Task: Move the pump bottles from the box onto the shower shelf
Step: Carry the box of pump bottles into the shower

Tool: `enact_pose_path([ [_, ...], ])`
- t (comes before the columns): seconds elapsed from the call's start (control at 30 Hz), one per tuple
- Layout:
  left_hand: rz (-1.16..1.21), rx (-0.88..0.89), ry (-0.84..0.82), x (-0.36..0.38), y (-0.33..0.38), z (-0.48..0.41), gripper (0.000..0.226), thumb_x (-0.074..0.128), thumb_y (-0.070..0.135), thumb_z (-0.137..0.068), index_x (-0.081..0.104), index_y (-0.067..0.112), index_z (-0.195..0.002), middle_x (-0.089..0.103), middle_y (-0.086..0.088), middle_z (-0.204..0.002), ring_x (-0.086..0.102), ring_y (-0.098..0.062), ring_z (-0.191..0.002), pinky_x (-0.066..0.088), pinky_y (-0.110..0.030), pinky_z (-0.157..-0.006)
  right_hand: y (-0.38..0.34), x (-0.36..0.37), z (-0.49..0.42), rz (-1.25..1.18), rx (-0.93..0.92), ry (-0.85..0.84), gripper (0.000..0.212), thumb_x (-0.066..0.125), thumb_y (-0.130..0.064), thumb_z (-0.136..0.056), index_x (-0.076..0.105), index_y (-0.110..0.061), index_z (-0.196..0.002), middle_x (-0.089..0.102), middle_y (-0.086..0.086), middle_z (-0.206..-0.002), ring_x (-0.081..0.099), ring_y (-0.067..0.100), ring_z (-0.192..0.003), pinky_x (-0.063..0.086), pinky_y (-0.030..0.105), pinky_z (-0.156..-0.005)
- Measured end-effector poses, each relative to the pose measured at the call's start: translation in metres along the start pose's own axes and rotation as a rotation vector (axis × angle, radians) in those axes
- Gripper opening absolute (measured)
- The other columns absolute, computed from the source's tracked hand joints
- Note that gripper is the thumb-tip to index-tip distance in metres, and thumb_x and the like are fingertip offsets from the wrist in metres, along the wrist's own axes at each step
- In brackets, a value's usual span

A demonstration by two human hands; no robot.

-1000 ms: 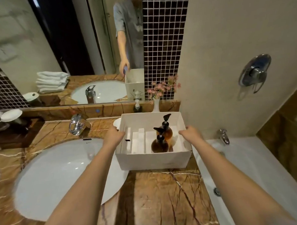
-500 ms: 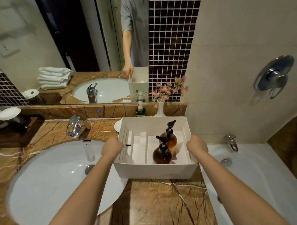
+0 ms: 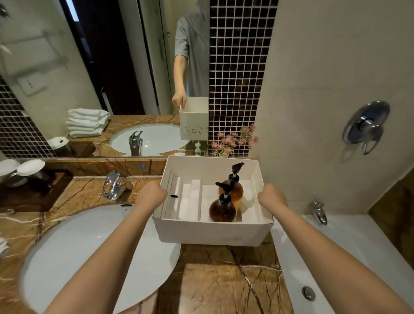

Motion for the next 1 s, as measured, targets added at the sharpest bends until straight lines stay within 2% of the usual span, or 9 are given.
enact_pose_path([
  [0.07,0.000,0.031,0.020,-0.024,0.011,0.007,0.019,0.044,0.008,-0.080,0.048,0.012,-0.062,0.053,-0.005,-0.066,0.049,-0.017,-0.060,0.034,-0.026,-0.049,-0.016,-0.024,0.005,0.033,-0.013,-0.003,0.024,0.041,-0.010,-0.090,0.056,-0.004,-0.108,0.055,0.009,-0.090,0.052,0.026,-0.079,0.039,0.027,-0.059],
  [0.2,-0.013,0.068,0.053,-0.075,0.036,0.023,0.019,0.045,0.008,-0.080,0.046,0.009,-0.060,0.048,-0.003,-0.061,0.047,-0.018,-0.057,0.033,-0.027,-0.048,-0.046,-0.076,0.020,0.092,-0.036,0.008,0.032,0.039,-0.010,-0.089,0.055,-0.002,-0.115,0.061,0.016,-0.111,0.059,0.033,-0.099,0.043,0.032,-0.071],
  [0.33,-0.032,0.088,0.087,-0.126,0.062,0.041,0.017,0.046,0.012,-0.083,0.047,0.008,-0.066,0.051,-0.005,-0.068,0.049,-0.019,-0.062,0.038,-0.029,-0.059,-0.068,-0.126,0.039,0.100,-0.073,0.051,0.027,0.043,-0.008,-0.084,0.059,-0.001,-0.104,0.058,0.010,-0.080,0.059,0.030,-0.080,0.043,0.029,-0.062],
  [0.47,-0.031,0.121,0.088,-0.164,0.082,0.057,0.011,0.049,0.014,-0.084,0.054,0.005,-0.086,0.053,-0.009,-0.081,0.051,-0.025,-0.075,0.039,-0.030,-0.058,-0.081,-0.164,0.060,0.116,-0.077,0.078,0.029,0.045,-0.009,-0.086,0.059,0.001,-0.109,0.060,0.016,-0.094,0.059,0.032,-0.085,0.042,0.029,-0.065],
  [0.57,-0.001,0.134,0.076,-0.176,0.087,0.070,0.015,0.052,0.017,-0.084,0.051,0.004,-0.076,0.051,-0.006,-0.068,0.050,-0.022,-0.065,0.033,-0.028,-0.045,-0.083,-0.180,0.076,0.117,-0.080,0.083,0.032,0.047,-0.009,-0.087,0.057,0.001,-0.115,0.062,0.020,-0.112,0.061,0.035,-0.100,0.044,0.030,-0.070],
  [0.7,0.061,0.149,0.068,-0.186,0.090,0.085,0.026,0.053,0.019,-0.084,0.046,0.011,-0.060,0.049,-0.004,-0.062,0.046,-0.017,-0.057,0.034,-0.028,-0.050,-0.084,-0.192,0.100,0.100,-0.075,0.112,0.030,0.048,-0.005,-0.087,0.057,0.006,-0.114,0.062,0.023,-0.113,0.061,0.036,-0.102,0.048,0.035,-0.074],
  [0.77,0.074,0.172,0.057,-0.187,0.093,0.092,0.024,0.052,0.017,-0.084,0.047,0.011,-0.061,0.049,-0.004,-0.064,0.046,-0.017,-0.059,0.036,-0.029,-0.056,-0.082,-0.197,0.114,0.107,-0.058,0.122,0.031,0.046,-0.004,-0.088,0.056,0.007,-0.115,0.061,0.024,-0.115,0.061,0.037,-0.103,0.049,0.036,-0.075],
  [0.87,0.078,0.190,0.043,-0.190,0.096,0.102,0.015,0.052,0.014,-0.082,0.051,0.007,-0.069,0.051,-0.004,-0.068,0.050,-0.019,-0.064,0.038,-0.028,-0.055,-0.077,-0.207,0.133,0.098,-0.035,0.155,0.031,0.046,-0.005,-0.088,0.055,0.008,-0.115,0.061,0.025,-0.115,0.061,0.038,-0.103,0.050,0.037,-0.079],
  [1.0,0.063,0.233,0.030,-0.194,0.105,0.119,0.013,0.052,0.016,-0.083,0.053,0.003,-0.083,0.054,-0.008,-0.078,0.053,-0.026,-0.074,0.039,-0.029,-0.062,-0.067,-0.217,0.156,0.080,-0.007,0.185,0.034,0.048,-0.007,-0.088,0.052,0.006,-0.119,0.060,0.024,-0.116,0.060,0.037,-0.102,0.048,0.035,-0.073],
])
Point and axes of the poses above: each hand's wrist, its own z-axis away from the middle knuckle, its own x-axis out of the palm, y = z × x, the point moved 6 cm from there along -z, towards the middle knuckle
